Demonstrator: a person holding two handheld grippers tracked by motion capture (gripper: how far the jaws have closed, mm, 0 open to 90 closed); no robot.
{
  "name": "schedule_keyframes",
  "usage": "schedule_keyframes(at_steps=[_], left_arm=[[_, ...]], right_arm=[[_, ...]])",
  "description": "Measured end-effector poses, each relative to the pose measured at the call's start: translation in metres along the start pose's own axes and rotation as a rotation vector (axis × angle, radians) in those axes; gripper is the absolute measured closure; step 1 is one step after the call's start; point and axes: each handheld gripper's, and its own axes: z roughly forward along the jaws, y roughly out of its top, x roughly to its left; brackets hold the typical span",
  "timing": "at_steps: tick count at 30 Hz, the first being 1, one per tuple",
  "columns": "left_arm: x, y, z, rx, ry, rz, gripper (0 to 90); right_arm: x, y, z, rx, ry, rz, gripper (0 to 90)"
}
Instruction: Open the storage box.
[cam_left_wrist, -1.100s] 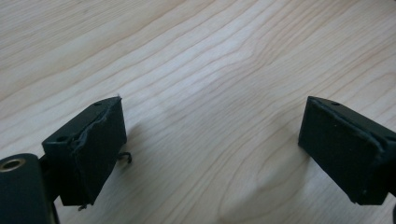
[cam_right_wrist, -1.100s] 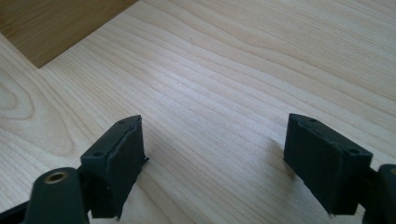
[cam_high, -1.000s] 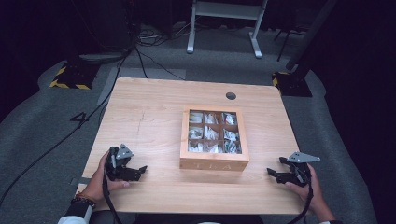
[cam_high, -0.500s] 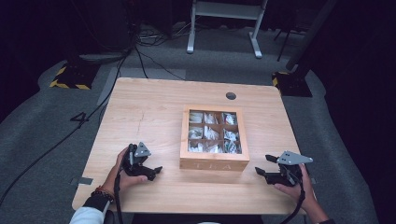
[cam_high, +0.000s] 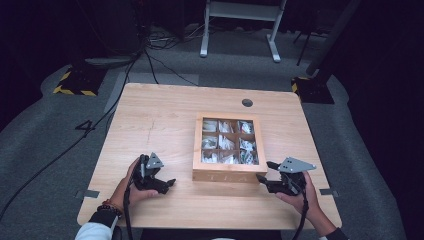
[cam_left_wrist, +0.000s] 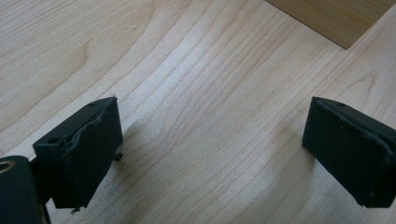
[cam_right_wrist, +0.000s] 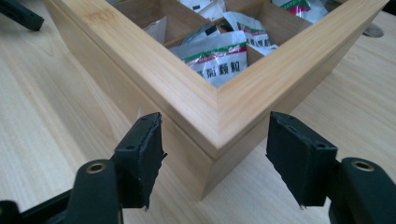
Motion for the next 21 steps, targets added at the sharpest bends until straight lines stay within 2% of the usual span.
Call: schedule_keyframes(at_steps=[4, 9, 21], left_arm=[[0.0002, 0.0000, 0.0000, 0.000, -0.001, 0.001, 5.3], [0.0005, 0.0000, 0.0000, 0.000, -0.003, 0.005, 5.3], [0.0008, 0.0003, 0.0001, 0.001, -0.006, 0.007, 5.3]], right_arm=[[0.0005, 0.0019, 0.0058, 0.017, -0.013, 0.009, 32.5], [-0.0015, 0.0012, 0.0071, 0.010, 0.003, 0.032, 31.4], [-0.0014, 0.0088, 0.0034, -0.013, -0.015, 0.018, 28.5]])
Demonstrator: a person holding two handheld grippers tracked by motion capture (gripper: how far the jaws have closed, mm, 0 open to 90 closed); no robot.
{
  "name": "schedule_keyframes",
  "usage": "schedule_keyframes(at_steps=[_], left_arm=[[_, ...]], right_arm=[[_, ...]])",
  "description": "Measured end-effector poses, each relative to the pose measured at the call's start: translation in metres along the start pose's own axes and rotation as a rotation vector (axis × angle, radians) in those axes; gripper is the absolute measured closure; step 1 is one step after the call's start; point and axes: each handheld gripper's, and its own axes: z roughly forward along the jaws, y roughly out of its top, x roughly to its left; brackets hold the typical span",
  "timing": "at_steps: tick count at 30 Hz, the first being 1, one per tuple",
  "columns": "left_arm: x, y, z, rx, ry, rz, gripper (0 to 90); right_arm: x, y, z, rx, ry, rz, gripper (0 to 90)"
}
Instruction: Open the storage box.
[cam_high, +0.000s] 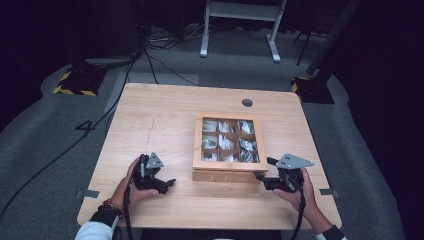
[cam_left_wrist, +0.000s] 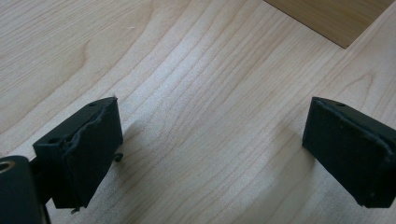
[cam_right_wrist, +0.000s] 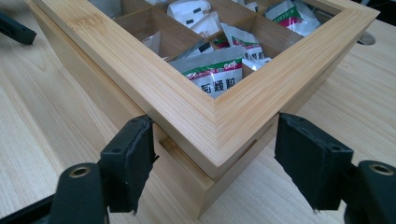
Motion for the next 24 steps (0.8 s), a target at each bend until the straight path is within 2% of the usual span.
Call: schedule_keyframes(at_steps=[20, 21, 22, 24], left_arm=[[-0.001, 0.001, -0.001, 0.006, -0.001, 0.004, 5.7], [-0.002, 0.002, -0.002, 0.006, -0.005, 0.007, 8.5], [-0.007, 0.006, -0.004, 0.011, -0.004, 0.042, 20.8], [-0.010, 0.009, -0.004, 0.003, -0.004, 0.050, 20.7]], right_arm=[[0.000, 0.010, -0.008, -0.054, -0.019, 0.004, 27.5], [0.000, 0.010, -0.008, -0.053, -0.021, 0.002, 27.6], [0.000, 0.010, -0.008, -0.053, -0.020, 0.003, 27.6], [0.000, 0.011, -0.009, -0.055, -0.020, 0.003, 27.6]])
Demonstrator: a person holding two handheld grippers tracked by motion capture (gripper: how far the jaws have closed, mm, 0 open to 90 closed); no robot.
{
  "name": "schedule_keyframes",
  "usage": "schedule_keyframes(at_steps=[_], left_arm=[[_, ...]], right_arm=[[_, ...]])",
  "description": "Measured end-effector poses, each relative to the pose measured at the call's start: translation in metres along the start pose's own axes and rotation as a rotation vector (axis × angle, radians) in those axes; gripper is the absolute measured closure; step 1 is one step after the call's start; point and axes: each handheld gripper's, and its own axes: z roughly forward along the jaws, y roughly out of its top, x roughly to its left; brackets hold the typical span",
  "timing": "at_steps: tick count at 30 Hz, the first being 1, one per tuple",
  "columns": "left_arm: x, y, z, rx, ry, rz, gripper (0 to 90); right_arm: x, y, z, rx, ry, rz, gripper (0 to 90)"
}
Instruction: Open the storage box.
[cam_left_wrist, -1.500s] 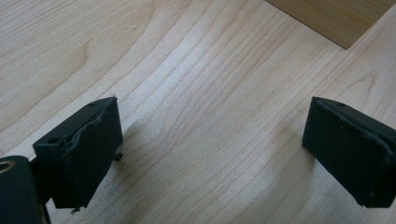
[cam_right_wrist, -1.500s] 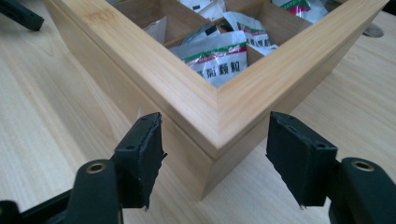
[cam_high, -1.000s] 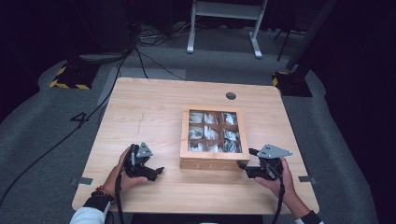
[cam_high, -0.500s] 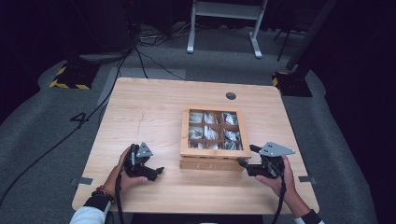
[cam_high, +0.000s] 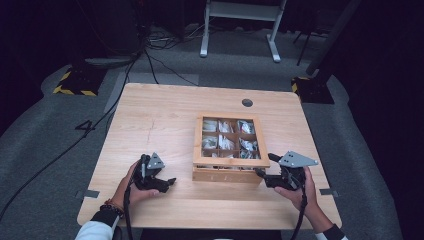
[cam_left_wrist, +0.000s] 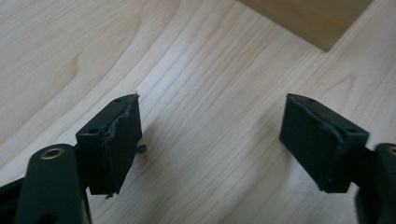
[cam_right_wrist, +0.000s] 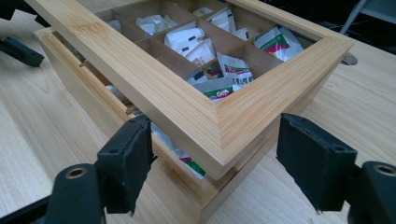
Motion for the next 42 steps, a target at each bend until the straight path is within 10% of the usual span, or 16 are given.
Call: schedule_keyframes(at_steps=[3, 14, 42], left_arm=[[-0.006, 0.012, -0.009, -0.085, -0.042, 0.019, 21.3], [-0.022, 0.063, -0.025, -0.253, 0.047, 0.080, 21.5], [-0.053, 0.105, -0.026, -0.380, 0.196, 0.334, 40.5]], right_arm=[[0.000, 0.001, -0.001, -0.004, -0.005, -0.005, 27.8], [-0.001, 0.009, -0.005, -0.035, -0.009, -0.007, 28.0], [-0.009, 0.021, -0.011, -0.090, -0.016, 0.071, 32.4]])
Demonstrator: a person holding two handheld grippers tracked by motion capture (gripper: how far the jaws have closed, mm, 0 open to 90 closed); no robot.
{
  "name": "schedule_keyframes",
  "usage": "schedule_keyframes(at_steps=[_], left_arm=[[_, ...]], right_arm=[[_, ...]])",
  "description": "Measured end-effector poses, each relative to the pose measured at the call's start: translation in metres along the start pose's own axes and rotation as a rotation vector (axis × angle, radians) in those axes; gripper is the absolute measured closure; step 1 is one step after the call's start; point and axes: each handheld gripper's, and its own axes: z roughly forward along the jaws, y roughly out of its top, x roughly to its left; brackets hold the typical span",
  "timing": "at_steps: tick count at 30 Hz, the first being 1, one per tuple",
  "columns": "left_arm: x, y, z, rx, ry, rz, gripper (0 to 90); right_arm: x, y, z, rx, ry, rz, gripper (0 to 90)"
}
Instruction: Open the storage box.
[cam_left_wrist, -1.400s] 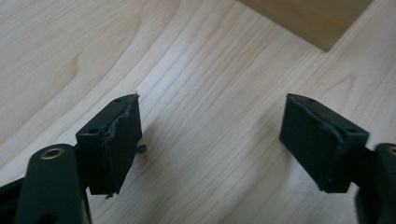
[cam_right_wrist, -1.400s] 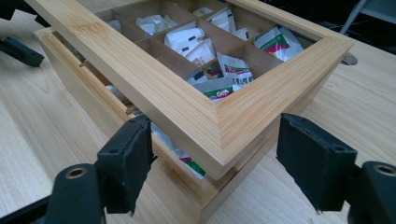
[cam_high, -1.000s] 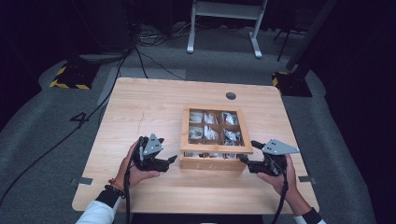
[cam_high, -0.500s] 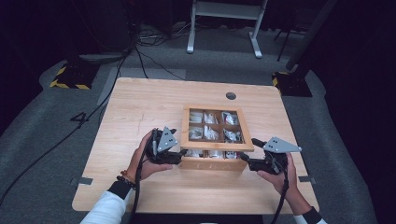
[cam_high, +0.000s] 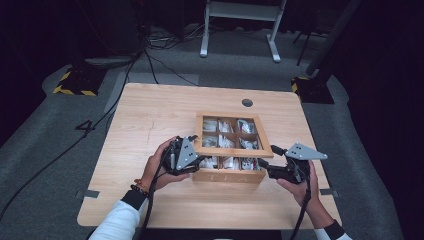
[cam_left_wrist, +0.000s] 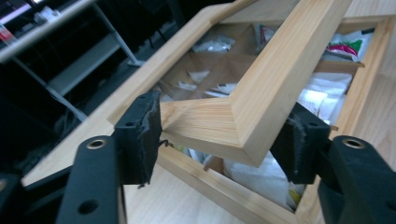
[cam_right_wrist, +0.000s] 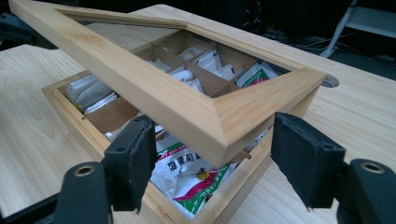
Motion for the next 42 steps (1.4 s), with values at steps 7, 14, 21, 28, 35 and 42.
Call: schedule_keyframes(at_steps=[7, 14, 21, 28, 35, 42], left_arm=[[0.006, 0.011, -0.002, -0.034, -0.005, 0.005, 48.4], [0.013, 0.015, -0.002, -0.049, -0.018, -0.003, 49.0], [0.019, 0.020, -0.002, -0.058, -0.021, -0.019, 49.2], [0.026, 0.025, -0.001, -0.075, -0.021, -0.040, 49.4], [0.032, 0.028, 0.000, -0.090, -0.025, -0.056, 49.4], [0.038, 0.031, 0.001, -0.105, -0.026, -0.075, 49.3]], right_arm=[[-0.005, -0.003, -0.002, 0.011, -0.008, 0.005, 32.3], [-0.017, -0.010, -0.007, 0.012, -0.009, 0.036, 32.2], [-0.023, -0.022, -0.010, 0.048, -0.028, 0.023, 31.9], [-0.036, -0.046, -0.010, 0.109, -0.075, 0.000, 30.8], [-0.051, -0.063, -0.013, 0.133, -0.102, 0.029, 30.4], [-0.063, -0.079, -0.010, 0.204, -0.129, 0.044, 29.7]])
